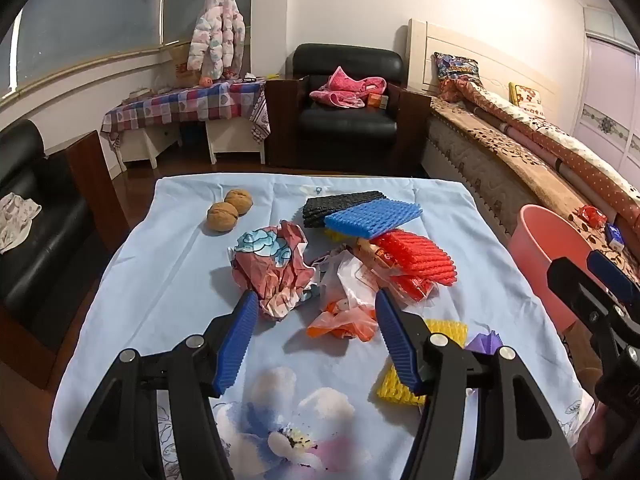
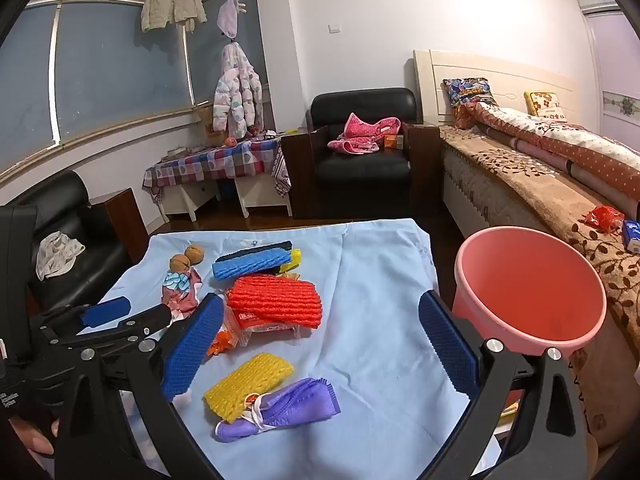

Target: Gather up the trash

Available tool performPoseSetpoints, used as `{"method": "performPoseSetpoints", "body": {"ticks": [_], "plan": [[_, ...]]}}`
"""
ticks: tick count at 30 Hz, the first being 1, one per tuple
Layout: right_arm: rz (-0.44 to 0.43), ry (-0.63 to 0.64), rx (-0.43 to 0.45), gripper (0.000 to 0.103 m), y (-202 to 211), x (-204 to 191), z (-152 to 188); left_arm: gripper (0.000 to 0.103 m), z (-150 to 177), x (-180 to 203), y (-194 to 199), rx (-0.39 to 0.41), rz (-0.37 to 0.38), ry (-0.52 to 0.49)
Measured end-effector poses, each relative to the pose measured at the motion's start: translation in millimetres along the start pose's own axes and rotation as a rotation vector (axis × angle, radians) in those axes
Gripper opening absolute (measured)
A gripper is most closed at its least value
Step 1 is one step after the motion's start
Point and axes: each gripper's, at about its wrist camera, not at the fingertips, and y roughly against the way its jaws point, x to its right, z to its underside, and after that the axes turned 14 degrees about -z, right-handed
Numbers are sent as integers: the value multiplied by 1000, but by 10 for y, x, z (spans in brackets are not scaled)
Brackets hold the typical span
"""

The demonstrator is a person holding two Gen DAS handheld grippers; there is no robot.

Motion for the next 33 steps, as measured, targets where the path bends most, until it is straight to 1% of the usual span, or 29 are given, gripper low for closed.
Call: {"method": "performPoseSetpoints", "body": {"ticks": [8,9,30,33], "plan": [[2,7,14,98,13,-4,-4,61,0,-2,-1,1,2,4],[-2,4,0,98,-13,2,10,61,0,-3,0,0,3,3],[-6,2,2,98,10,-8,5,61,19,-69,-58,1,4,1],[-7,4,4,98,6,-55,17,61,16,-60,-50,1,2,3]]}}
